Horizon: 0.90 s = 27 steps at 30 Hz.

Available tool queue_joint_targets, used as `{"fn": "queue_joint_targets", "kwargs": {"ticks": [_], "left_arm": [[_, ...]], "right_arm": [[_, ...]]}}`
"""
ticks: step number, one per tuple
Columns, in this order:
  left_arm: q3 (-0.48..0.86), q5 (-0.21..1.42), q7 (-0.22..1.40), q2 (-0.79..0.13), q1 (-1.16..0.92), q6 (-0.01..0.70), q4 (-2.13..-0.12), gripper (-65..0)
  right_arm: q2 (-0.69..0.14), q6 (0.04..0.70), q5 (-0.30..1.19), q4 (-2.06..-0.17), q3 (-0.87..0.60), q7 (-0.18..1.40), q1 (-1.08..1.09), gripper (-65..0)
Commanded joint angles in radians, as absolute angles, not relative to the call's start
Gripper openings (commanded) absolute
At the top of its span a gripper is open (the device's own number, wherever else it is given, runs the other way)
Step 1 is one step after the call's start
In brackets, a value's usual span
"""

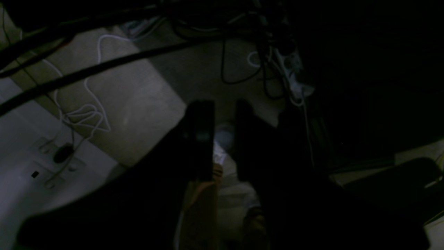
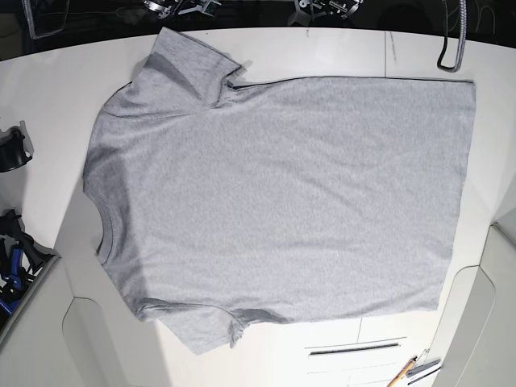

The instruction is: Fold the T-shirt properly

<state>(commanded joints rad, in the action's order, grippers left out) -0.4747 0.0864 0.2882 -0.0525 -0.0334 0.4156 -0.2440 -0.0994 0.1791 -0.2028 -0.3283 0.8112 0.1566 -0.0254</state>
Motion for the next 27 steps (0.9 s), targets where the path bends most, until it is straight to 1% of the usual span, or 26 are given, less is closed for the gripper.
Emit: {"fn": "queue_joint_targets", "kwargs": {"ticks": [6, 9, 12, 14, 17, 21, 24, 27], "left_arm": [[-0.475, 0.089, 0.288, -0.052, -0.034, 0.416, -0.244, -62.6], [-0.475, 0.09, 0.252, -0.053, -0.035, 0.416, -0.244, -62.6], [-0.475, 0.107, 0.244, -0.063, -0.039, 0.416, -0.244, -62.6], [-0.475, 0.146, 0.242, -0.075, -0.048, 0.416, -0.244, -62.6], [-0.475, 0.17, 0.205, -0.106, -0.068, 0.416, -0.254, -62.7], [-0.475, 0.177, 0.205, -0.147, -0.115, 0.416, -0.303, -62.7], [-0.475, 0.234, 0.205, -0.184, -0.165, 0.416, -0.366, -62.7], [-0.475, 0.264, 0.205, -0.223, -0.222, 0.416, -0.452, -62.7]], "right_arm": [[-0.099, 0.179, -0.203, -0.347, 0.811, 0.157, -0.025, -54.8], [-0.099, 0.179, -0.203, -0.352, 0.811, 0.157, -0.025, -54.8], [-0.1, 0.179, -0.203, -0.353, 0.811, 0.157, -0.026, -54.8], [-0.102, 0.179, -0.203, -0.353, 0.811, 0.157, -0.027, -54.8], [-0.105, 0.179, -0.203, -0.353, 0.811, 0.157, -0.028, -54.8], [-0.119, 0.179, -0.202, -0.353, 0.811, 0.157, -0.031, -54.8], [-0.131, 0.179, -0.203, -0.356, 0.811, 0.157, -0.043, -54.8], [-0.162, 0.179, -0.202, -0.39, 0.811, 0.157, -0.075, -54.8]]}}
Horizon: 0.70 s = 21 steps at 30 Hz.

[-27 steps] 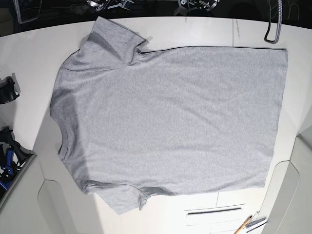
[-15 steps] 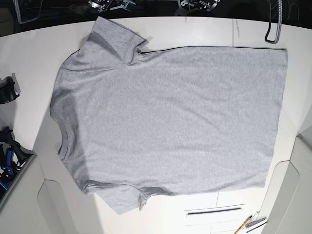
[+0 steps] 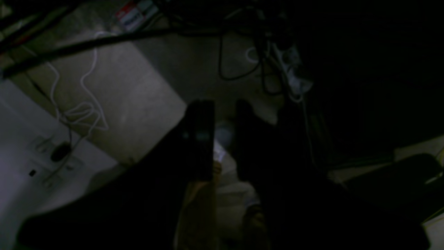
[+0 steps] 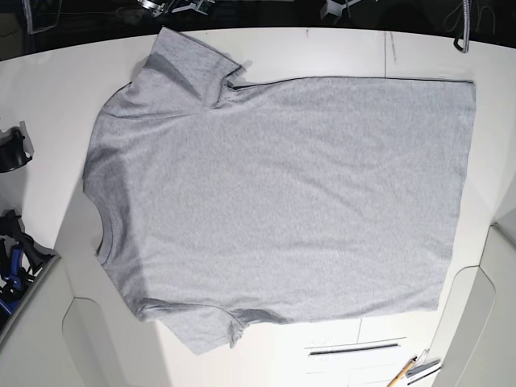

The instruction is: Fold the T-shirt properly

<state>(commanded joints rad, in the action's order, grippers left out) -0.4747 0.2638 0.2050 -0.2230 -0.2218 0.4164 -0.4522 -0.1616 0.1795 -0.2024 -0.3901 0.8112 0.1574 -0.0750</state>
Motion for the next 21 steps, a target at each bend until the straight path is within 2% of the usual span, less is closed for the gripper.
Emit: {"fn": "queue_joint_targets", "kwargs": {"ticks": [6, 15, 19, 21], "left_arm": [[-0.433, 0.318, 0.205, -0.278, -0.325, 0.416, -0.618, -62.7], [-0.116, 0.341, 0.21, -0.283, -0.524, 0.416, -0.817, -62.7], [-0.01, 0.341, 0.237, -0.284, -0.634, 0.417, -0.931, -62.7], [0.027, 0.36, 0.26, -0.284, -0.691, 0.451, -1.001, -62.7]], "right_arm": [[-0.284, 0.179, -0.202, -0.564, 0.811, 0.157, -0.179, -54.8], [-0.5, 0.179, -0.202, -0.933, 0.811, 0.165, -0.385, -54.8], [-0.577, 0.178, -0.202, -1.132, 0.811, 0.294, -0.459, -54.8], [-0.62, 0.161, -0.202, -1.232, 0.811, 0.343, -0.489, -54.8]]}}
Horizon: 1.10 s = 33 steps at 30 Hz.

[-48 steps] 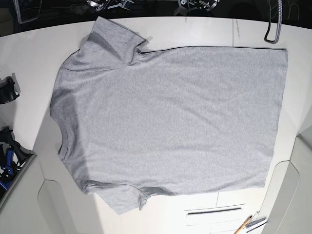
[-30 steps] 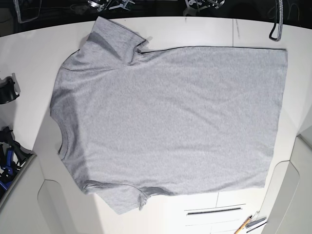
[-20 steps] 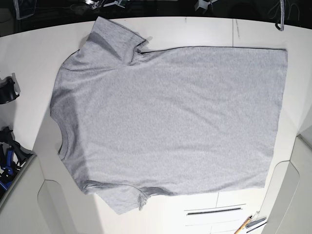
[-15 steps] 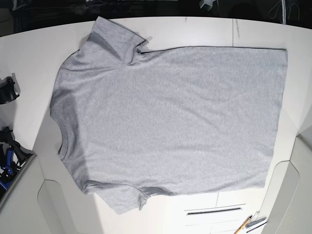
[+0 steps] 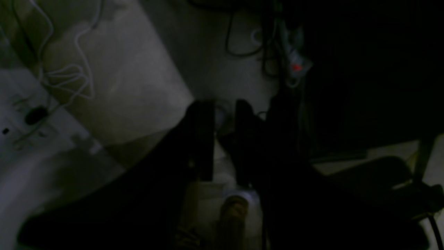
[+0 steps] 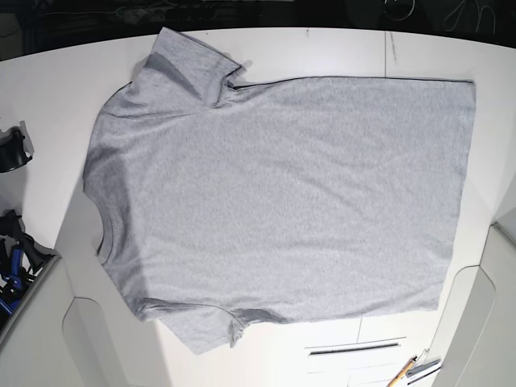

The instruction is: Fold the T-shirt properly

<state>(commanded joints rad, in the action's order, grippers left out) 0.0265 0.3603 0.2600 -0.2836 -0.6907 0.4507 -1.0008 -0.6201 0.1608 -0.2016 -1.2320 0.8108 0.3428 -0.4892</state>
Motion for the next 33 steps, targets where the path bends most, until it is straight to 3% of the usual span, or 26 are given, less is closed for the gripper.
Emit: {"fn": "queue_joint_targets", "kwargs": {"ticks": [2, 5, 12, 17, 22, 27, 33], "left_arm": [[0.061, 0.393, 0.271, -0.284, -0.748, 0.489, -1.074, -62.7], [0.096, 0.415, 0.274, -0.284, -0.83, 0.491, -1.192, -62.7], [0.185, 0.416, 0.322, -0.283, -0.996, 0.491, -1.459, -62.7], [0.277, 0.454, 0.345, -0.283, -1.098, 0.491, -1.634, -62.7], [0.387, 0.456, 0.345, -0.283, -1.18, 0.491, -1.779, -62.7], [0.479, 0.457, 0.345, -0.284, -1.214, 0.491, -1.855, -62.7], [0.527, 0.517, 0.345, -0.3, -1.214, 0.491, -1.887, -62.7]], "right_arm": [[-0.667, 0.152, -0.199, -1.326, 0.811, 0.361, -0.515, -54.8], [-0.739, 0.15, -0.171, -1.452, 0.811, 0.371, -0.552, -54.8], [-0.85, 0.006, -0.184, -1.697, 0.811, 0.474, -0.636, -54.8], [-0.912, -0.138, -0.279, -1.848, 0.811, 0.546, -0.686, -54.8], [-0.978, -0.227, -0.331, -2.02, 0.81, 0.62, -0.728, -54.8], [-1.017, -0.311, -0.413, -2.139, 0.768, 0.669, -0.791, -54.8], [-1.007, -0.371, -0.382, -2.151, 0.577, 0.69, -0.837, -54.8]]}}
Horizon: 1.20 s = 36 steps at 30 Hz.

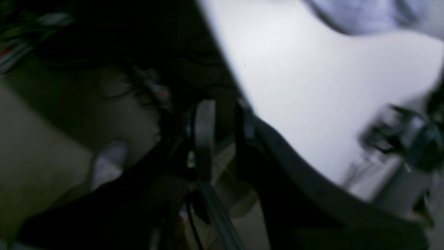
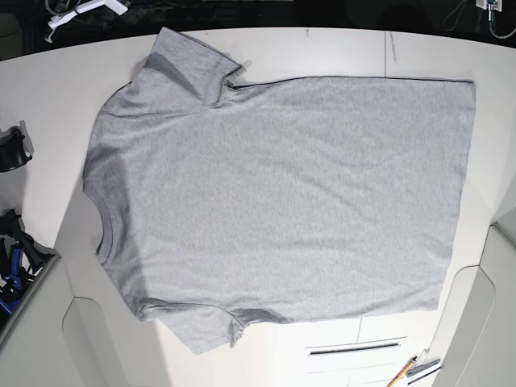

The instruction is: Fold the T-shirt properly

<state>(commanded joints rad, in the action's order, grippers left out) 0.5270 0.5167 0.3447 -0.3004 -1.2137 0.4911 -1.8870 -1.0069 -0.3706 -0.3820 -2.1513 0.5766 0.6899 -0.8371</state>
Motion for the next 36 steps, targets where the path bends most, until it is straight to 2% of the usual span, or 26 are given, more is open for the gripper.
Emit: {"fn": "queue_joint_targets", "kwargs": {"ticks": [2, 7, 12, 15, 17, 19, 21, 22, 24, 27, 31, 36], "left_arm": [[0.527, 0.543, 0.344, -0.307, -1.213, 0.491, -1.887, -62.7], [0.527, 0.543, 0.344, -0.329, -1.213, 0.491, -1.887, -62.6], [0.527, 0.543, 0.339, -0.356, -1.212, 0.491, -1.888, -62.6], [0.527, 0.543, 0.322, -0.369, -1.211, 0.491, -1.889, -62.6], [0.527, 0.543, 0.321, -0.38, -1.211, 0.491, -1.889, -62.6], [0.527, 0.543, 0.318, -0.386, -1.211, 0.491, -1.891, -61.5], [0.527, 0.543, 0.318, -0.386, -1.211, 0.491, -1.901, -56.7], [0.527, 0.543, 0.318, -0.386, -1.211, 0.491, -1.906, -53.0], [0.527, 0.543, 0.317, -0.385, -1.209, 0.492, -1.907, -48.8], [0.527, 0.542, 0.318, -0.385, -1.192, 0.491, -1.907, -48.5], [0.527, 0.543, 0.318, -0.385, -1.178, 0.492, -1.907, -48.5], [0.527, 0.543, 0.318, -0.386, -1.176, 0.492, -1.907, -48.5]], "right_arm": [[-0.985, -0.353, -0.329, -2.156, 0.506, 0.69, -0.838, -54.8], [-0.873, -0.197, -0.142, -2.157, 0.33, 0.689, -0.837, -54.8], [-0.72, 0.036, 0.131, -2.157, 0.066, 0.689, -0.831, -54.8], [-0.631, 0.197, 0.363, -2.151, -0.131, 0.707, -0.79, -54.8], [-0.577, 0.273, 0.534, -2.137, -0.25, 0.754, -0.75, -54.8], [-0.53, 0.313, 0.666, -2.098, -0.336, 0.799, -0.71, -54.8], [-0.487, 0.339, 0.702, -2.027, -0.385, 0.812, -0.68, -54.8], [-0.471, 0.355, 0.723, -1.983, -0.399, 0.812, -0.669, -53.5], [-0.45, 0.409, 0.805, -1.891, -0.407, 0.82, -0.654, -46.1], [-0.413, 0.505, 0.913, -1.783, -0.407, 0.821, -0.639, -37.1], [-0.396, 0.583, 1.022, -1.715, -0.406, 0.869, -0.623, -35.4], [-0.395, 0.583, 1.029, -1.708, -0.403, 0.865, -0.601, -35.4]]}}
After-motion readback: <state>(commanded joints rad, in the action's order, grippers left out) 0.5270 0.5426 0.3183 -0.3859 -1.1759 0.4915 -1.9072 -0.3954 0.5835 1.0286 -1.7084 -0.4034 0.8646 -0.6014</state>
